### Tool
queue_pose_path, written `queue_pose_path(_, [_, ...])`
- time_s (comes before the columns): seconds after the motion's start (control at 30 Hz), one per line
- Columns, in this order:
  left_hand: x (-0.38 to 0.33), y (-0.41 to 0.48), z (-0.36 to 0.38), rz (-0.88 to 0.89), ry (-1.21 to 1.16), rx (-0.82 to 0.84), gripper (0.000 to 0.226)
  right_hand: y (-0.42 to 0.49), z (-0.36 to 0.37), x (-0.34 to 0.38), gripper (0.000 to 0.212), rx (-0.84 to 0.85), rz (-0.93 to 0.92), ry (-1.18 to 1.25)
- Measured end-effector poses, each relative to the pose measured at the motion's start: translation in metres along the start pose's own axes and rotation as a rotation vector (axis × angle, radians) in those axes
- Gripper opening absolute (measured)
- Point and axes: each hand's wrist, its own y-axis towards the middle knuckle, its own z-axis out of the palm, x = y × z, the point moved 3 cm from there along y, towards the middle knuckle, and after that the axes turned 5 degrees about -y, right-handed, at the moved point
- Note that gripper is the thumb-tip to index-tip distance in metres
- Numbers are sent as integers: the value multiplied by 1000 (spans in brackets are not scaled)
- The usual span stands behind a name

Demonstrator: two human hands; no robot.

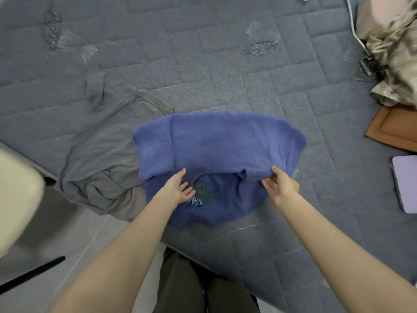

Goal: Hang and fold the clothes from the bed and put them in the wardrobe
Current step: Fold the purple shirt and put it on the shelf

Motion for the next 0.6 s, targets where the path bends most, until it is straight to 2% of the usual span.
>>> queue_pose_path(0.13, [10,11,-1,50,92,-30,50,-10,-7,1,8,178,40,137])
queue_pose_path(0.27, [11,19,-7,142,104,-122,61,-22,-10,-1,8,343,78,189])
queue_pose_path(0.33, [13,16,-7,183,97,-75,56,-32,-12,-3,10,390,104,195])
queue_pose_path(0.43, [15,-1,-8,279,74,31,32,-43,-14,-3,8,424,94,206])
queue_pose_path(0.6, [15,-69,-27,534,-21,242,12,-72,-26,3,20,527,-86,80])
